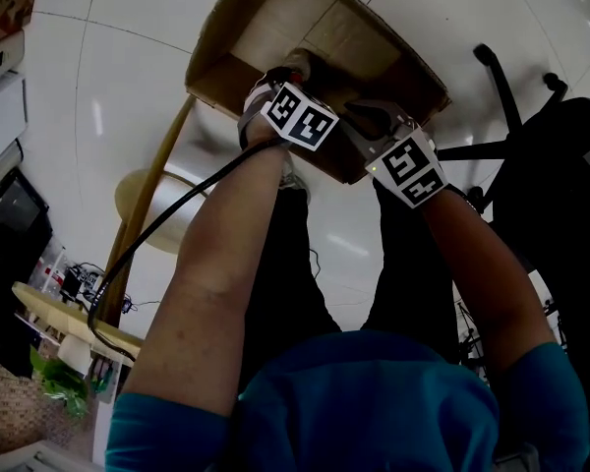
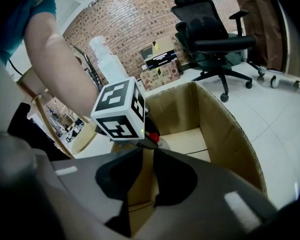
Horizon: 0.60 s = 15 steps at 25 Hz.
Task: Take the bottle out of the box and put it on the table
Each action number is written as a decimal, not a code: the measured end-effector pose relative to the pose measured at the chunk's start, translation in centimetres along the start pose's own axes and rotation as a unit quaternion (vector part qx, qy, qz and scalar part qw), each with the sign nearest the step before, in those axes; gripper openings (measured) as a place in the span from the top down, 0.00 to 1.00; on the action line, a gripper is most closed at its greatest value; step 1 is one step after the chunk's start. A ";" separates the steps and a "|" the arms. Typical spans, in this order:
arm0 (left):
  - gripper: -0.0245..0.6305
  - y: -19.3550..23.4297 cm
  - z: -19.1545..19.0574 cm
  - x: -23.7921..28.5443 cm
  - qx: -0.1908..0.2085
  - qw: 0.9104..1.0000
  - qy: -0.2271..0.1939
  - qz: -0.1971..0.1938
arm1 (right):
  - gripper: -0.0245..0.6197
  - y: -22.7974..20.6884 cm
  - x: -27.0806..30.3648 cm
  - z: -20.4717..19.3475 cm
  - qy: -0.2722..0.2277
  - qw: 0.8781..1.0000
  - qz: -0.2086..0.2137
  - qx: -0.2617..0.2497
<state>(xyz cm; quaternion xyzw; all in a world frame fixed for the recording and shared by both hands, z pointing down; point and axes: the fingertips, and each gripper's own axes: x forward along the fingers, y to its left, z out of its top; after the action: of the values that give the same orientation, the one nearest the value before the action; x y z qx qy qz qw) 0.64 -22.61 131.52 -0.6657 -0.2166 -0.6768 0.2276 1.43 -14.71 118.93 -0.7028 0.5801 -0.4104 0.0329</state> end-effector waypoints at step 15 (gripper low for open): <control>0.73 0.7 8.9 -20.5 -0.040 0.997 -0.053 0.027 | 0.86 2.8 -12.3 16.2 -0.030 0.998 -0.003 -0.051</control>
<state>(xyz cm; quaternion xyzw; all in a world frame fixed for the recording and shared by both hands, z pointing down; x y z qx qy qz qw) 8.38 -17.44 111.22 -0.7150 -0.1831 -0.6421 0.2071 9.35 -12.23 100.13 -0.7178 0.5965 -0.3588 0.0131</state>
